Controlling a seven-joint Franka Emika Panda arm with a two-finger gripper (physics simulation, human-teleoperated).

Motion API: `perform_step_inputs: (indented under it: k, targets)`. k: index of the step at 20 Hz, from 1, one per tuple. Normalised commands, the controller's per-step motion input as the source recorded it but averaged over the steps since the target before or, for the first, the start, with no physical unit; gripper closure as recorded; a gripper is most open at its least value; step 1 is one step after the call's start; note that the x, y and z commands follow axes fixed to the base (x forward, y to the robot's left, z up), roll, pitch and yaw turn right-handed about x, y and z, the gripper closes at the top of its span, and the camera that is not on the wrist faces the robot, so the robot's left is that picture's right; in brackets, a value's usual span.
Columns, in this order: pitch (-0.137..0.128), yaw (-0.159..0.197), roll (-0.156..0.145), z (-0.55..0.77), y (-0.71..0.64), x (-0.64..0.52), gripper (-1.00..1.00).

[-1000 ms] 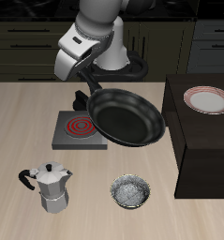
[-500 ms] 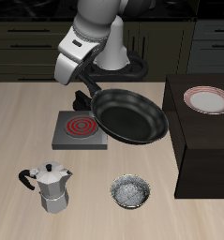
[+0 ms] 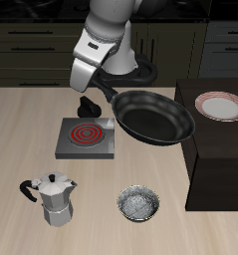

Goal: Place the frypan on the top layer of the shelf and place the moka pot on the stove

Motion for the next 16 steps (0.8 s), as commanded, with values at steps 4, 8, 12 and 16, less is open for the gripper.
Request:
perform_step_inputs:
  k: [4, 8, 12, 16]
  targets:
    - [-0.027, 0.146, 0.051, -0.02, 0.05, 0.07, 1.0]
    - [0.032, 0.036, -0.039, -0.02, -0.21, 0.27, 1.0]
    - [0.016, -0.06, -0.017, 0.03, -0.18, 0.11, 1.0]
    - [0.018, -0.029, -0.059, 0.02, -0.32, 0.17, 1.0]
